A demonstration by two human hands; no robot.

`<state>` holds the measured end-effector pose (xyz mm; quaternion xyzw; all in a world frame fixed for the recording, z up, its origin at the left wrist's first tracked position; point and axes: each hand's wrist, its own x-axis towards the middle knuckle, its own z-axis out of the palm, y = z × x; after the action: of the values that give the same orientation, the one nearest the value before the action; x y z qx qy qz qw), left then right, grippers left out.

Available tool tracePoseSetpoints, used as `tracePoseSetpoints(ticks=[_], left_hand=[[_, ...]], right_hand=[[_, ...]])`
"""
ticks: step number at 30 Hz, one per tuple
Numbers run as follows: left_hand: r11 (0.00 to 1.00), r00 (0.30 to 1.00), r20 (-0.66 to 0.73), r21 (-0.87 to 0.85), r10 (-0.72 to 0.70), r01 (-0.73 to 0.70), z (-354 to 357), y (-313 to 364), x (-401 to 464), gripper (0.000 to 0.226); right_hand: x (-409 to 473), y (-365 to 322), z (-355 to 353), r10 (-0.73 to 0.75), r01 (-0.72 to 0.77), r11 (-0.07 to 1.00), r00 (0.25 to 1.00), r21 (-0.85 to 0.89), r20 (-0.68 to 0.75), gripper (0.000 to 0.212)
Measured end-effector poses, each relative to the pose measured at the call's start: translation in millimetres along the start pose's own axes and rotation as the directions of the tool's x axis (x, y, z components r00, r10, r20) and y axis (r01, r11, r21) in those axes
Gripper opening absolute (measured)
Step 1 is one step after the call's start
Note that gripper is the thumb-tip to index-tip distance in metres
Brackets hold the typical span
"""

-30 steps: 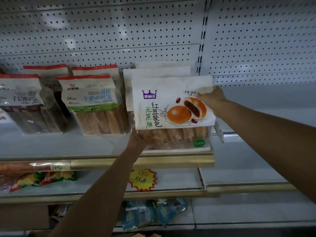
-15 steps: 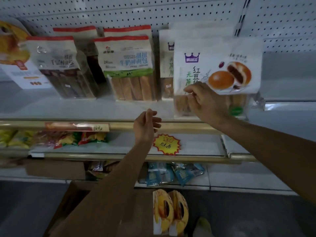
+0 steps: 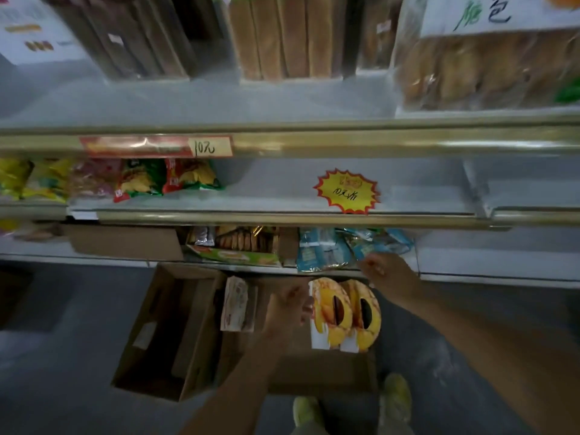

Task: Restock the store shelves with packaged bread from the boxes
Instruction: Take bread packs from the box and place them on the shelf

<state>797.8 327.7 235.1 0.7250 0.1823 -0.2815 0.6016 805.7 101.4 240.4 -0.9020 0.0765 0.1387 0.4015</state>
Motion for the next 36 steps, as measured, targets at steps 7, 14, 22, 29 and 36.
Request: tracePoseSetpoints(ticks=[7,14,22,29,36], left_hand=[[0.944,0.942,0.130,-0.074,-0.311,0.322,31,-110,59,0.017],[0.942,0.950,0.016,0.137,-0.311,0.306,89,-226,144,0.012],[0.822,0.980,-0.059,0.536,-0.188,0.190,103,-353,202,0.096],[0.677,0.998,0.005,0.735,-0.061,0.038,123,-390,235,0.099],[0.707,0.952,-0.211,0.637,-0.222,0.307,113,-368,227,0.038]], right_hand=[[10,102,77,0.396,-0.420,0.905,0.888,0.064,0.232,0.022],[59,193,171,0.518,-0.563,0.820,0.807,0.102,0.284,0.009],[113,262,248,0.537,-0.566,0.820,0.812,0.085,0.228,0.077],[121,266,276,0.524,-0.558,0.801,0.829,0.217,0.194,0.029],[128,231,286,0.435,-0.562,0.744,0.817,0.360,0.378,0.017]])
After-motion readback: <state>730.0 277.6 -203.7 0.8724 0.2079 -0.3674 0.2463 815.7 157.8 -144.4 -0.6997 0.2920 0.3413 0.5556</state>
